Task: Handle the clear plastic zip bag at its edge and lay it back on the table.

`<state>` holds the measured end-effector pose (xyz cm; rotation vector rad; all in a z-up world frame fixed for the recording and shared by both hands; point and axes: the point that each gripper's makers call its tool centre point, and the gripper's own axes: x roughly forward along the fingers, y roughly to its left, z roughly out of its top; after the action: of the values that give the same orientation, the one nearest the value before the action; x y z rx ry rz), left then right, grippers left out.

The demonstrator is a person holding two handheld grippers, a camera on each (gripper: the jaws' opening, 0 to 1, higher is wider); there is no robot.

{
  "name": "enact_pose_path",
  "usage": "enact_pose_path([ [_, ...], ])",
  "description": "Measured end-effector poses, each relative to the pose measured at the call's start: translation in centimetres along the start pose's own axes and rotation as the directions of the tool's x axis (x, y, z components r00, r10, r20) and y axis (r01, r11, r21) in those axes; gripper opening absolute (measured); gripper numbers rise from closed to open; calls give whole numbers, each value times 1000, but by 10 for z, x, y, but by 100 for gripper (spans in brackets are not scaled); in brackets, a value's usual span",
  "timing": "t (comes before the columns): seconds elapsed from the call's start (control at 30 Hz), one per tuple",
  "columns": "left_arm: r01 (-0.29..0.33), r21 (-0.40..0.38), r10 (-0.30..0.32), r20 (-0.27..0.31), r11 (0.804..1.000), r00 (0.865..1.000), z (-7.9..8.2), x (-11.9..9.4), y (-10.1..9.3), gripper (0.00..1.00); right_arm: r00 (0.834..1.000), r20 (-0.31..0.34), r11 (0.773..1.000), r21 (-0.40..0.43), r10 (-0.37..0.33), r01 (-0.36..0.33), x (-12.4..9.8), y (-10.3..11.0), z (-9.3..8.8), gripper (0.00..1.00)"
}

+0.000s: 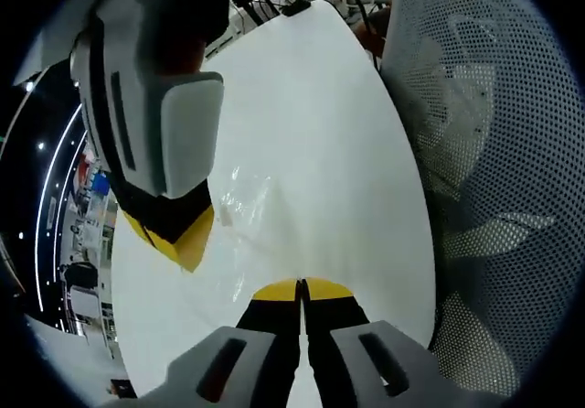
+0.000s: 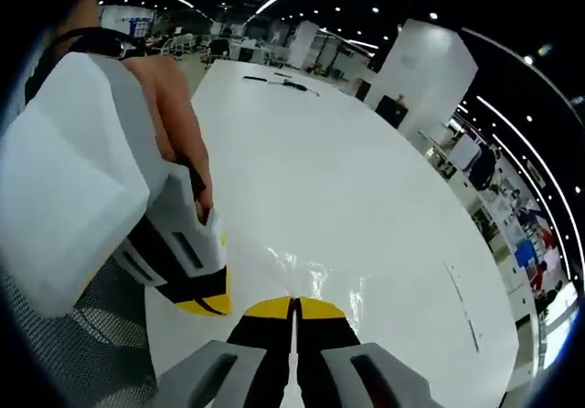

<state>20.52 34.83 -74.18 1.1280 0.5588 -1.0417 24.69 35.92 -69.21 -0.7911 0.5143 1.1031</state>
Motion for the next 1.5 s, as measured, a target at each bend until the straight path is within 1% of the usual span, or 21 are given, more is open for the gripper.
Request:
enact_pose_path([
  [0.07,-4,1,4,5,1000,1000,1,-1,-1,0,999,-2,999,25,36,-36,-1,8,-1,0],
  [0.13,-8,10,8,6,1000,1000,1,-2,-3,0,999,-7,999,14,33,-33,2,9,-3,0],
  [0.17,-6,15,6,4,1000,1000,0,-2,-4,0,998,-21,998,32,63,-62,4,14,-7,0],
  [0.2,-3,23,3,1,1000,1000,0,-1,-6,0,997,-26,997,37,70,-69,4,15,-9,0],
  [0.27,-7,41,7,0,999,1000,-1,0,-8,0,998,-23,998,30,62,-61,4,14,-9,0],
  [0.3,-4,43,4,-1,999,1000,-1,-1,-9,0,995,-38,995,52,90,-88,6,18,-12,0],
  [0.37,-3,52,3,0,999,1000,-1,-2,-11,0,994,-49,994,48,101,-99,8,21,-14,1],
  [0.43,-1,69,1,-2,998,1000,0,-2,-14,0,987,-90,991,52,131,-126,13,27,-22,4],
  [0.5,3,81,-3,-1,997,1000,0,-2,-16,0,988,-93,992,45,122,-118,14,26,-22,4],
  [0.57,8,92,-8,1,996,1000,1,-3,-19,0,984,-119,989,84,134,-125,18,28,-28,5],
  [0.67,21,90,-21,1,996,1000,1,-3,-22,0,980,-130,985,100,152,-139,15,35,-27,0],
  [0.73,25,90,-26,1,996,1000,1,-3,-24,0,985,-132,993,69,109,-100,15,31,-28,0],
  [0.77,26,89,-26,2,996,1000,1,-2,-24,0,984,-132,991,78,117,-107,15,31,-28,0],
  [0.97,38,71,-39,2,997,999,2,3,-22,0,992,-116,999,20,50,-48,16,18,-22,0],
  [1.13,22,32,-22,0,999,1000,8,11,-11,0,996,-84,1000,-21,5,-7,21,2,-8,0],
  [1.2,6,12,-6,-4,1000,1000,9,13,-4,0,996,-84,998,-59,-8,3,21,-2,-5,0],
  [1.23,-6,-14,6,-3,1000,1000,9,15,0,0,997,-77,997,-75,-14,8,21,-4,-3,0],
  [1.3,-10,-35,10,-8,999,1000,7,18,3,0,997,-73,996,-84,-22,15,19,-6,-1,0],
  [1.37,-15,-40,14,-8,999,1000,6,19,5,0,997,-68,995,-99,-33,26,17,-10,1,0],
  [1.5,-21,-29,21,-10,999,1000,6,18,6,0,996,-62,995,-82,-57,51,16,-22,0,0],
])
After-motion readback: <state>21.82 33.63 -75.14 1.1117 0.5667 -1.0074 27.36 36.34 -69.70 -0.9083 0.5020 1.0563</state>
